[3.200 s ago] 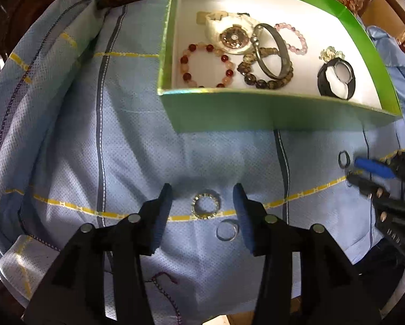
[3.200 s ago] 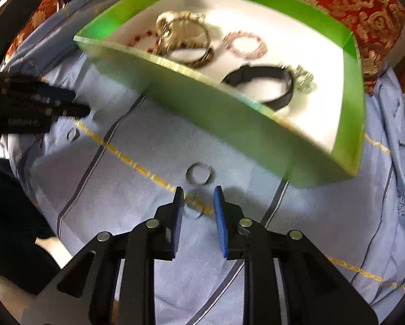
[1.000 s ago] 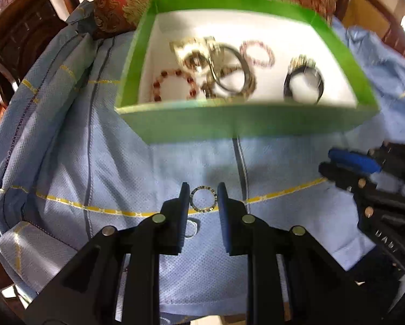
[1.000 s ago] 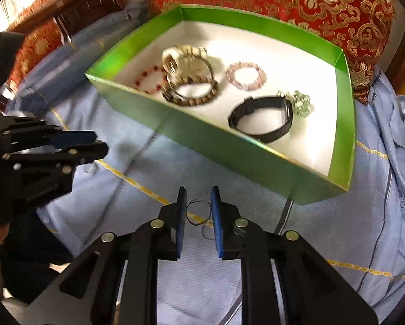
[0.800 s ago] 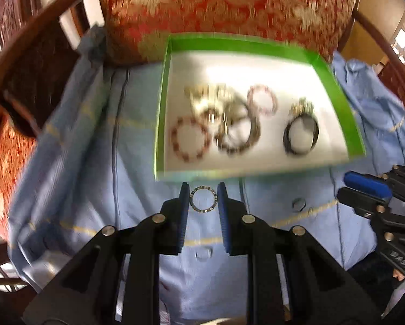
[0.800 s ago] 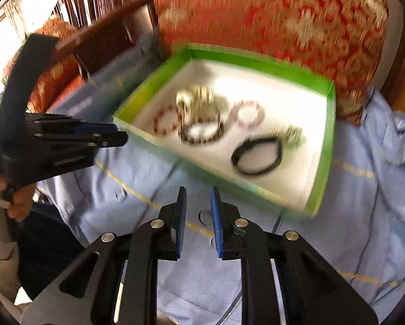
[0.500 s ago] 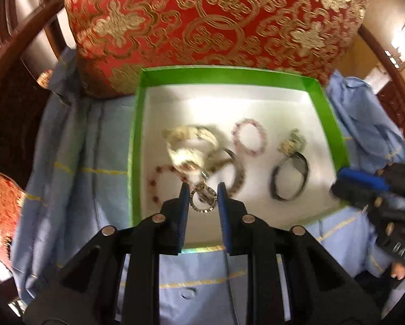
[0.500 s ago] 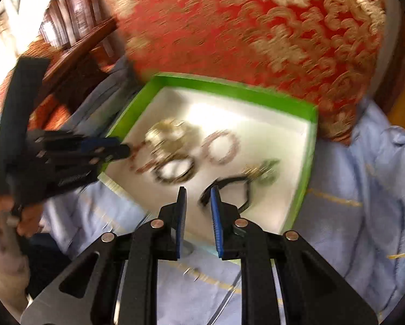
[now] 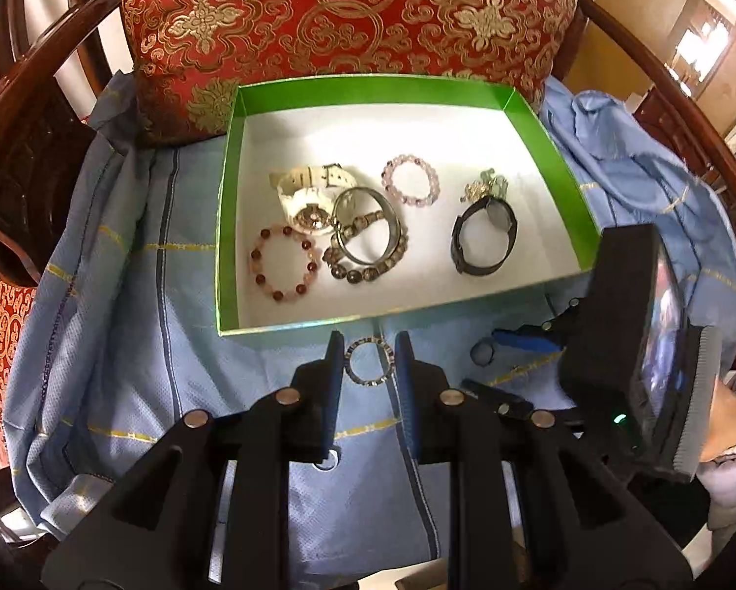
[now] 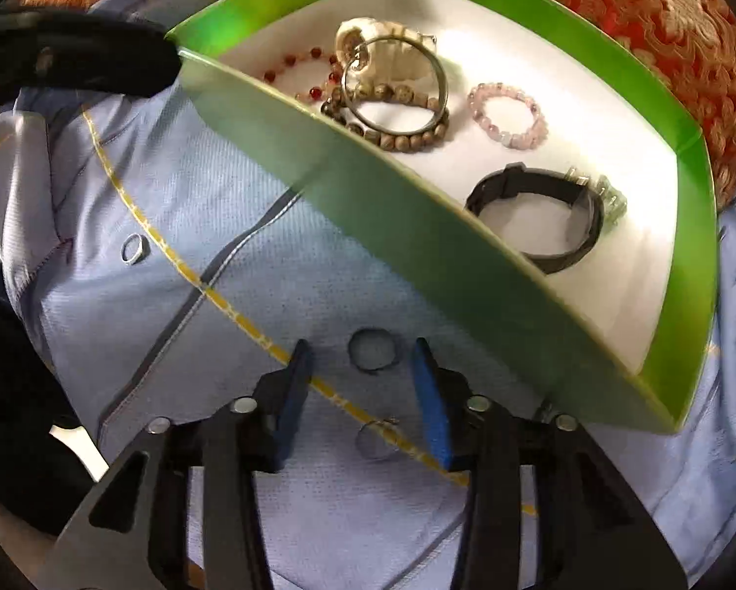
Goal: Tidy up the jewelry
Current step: 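Lift both rings over the box, lower them in and open both tools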
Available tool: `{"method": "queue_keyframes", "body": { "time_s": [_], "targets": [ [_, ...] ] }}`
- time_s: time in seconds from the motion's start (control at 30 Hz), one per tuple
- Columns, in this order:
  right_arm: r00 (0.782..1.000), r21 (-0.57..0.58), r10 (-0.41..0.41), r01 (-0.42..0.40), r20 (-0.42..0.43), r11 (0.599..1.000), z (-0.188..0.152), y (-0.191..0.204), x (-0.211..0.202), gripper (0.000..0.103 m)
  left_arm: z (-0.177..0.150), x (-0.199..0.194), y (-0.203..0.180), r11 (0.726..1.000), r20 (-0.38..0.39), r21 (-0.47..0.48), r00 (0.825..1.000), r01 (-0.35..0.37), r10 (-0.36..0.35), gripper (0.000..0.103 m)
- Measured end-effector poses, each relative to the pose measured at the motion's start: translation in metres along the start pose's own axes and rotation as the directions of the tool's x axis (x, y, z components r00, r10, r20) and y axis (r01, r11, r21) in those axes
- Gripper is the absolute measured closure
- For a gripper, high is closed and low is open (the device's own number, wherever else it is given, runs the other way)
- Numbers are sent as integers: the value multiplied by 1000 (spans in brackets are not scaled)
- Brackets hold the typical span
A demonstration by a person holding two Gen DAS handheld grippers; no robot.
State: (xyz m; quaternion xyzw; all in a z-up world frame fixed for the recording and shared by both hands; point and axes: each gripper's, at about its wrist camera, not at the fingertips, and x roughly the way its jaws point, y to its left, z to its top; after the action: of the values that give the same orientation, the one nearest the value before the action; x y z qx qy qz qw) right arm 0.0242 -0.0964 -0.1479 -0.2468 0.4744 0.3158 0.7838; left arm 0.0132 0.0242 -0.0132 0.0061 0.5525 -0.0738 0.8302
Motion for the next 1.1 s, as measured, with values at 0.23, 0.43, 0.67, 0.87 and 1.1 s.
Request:
{"method": "queue_keyframes", "body": {
  "time_s": [0.23, 0.43, 0.67, 0.87, 1.1],
  "targets": [
    [998, 3, 57, -57, 25, 998, -1, 5, -21, 84, -1, -5, 7, 1000, 15, -12, 1000, -5, 5, 82],
    [982, 57, 40, -52, 187, 997, 24, -21, -86, 84, 21, -10, 9, 998, 60, -7, 996, -65, 65, 82],
    [969, 206, -66, 16, 239, 978, 80, -95, -86, 84, 90, 19, 6, 998, 59, -41, 997, -48, 50, 82],
    [979, 307, -78, 17, 186, 951, 93, -140, -39, 83, 131, 72, 7, 993, 61, -65, 992, -103, 107, 78],
    [970, 274, 9, -77, 242, 959, 61, -120, -83, 54, 111, 42, 11, 996, 112, -36, 990, -80, 84, 41]
  ]
}}
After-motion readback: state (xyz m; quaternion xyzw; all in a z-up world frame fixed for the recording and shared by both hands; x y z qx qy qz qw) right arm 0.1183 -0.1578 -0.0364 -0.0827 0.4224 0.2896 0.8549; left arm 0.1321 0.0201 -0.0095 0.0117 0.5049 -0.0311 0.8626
